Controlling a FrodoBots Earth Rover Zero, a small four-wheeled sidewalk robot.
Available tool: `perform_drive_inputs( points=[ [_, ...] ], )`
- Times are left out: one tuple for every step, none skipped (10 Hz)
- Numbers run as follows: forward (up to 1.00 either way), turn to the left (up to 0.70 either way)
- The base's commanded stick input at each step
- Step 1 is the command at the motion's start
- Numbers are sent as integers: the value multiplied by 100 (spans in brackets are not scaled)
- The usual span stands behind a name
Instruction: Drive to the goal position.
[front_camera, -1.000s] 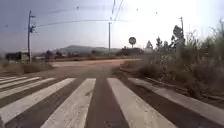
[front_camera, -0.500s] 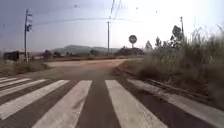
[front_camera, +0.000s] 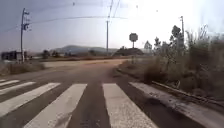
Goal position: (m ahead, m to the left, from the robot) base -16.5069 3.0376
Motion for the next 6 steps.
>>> perform_drive_inputs(
  points=[
    [100, 0],
    [100, 27],
    [100, 27],
    [100, 27],
    [100, 27],
    [100, 27]
  ],
)
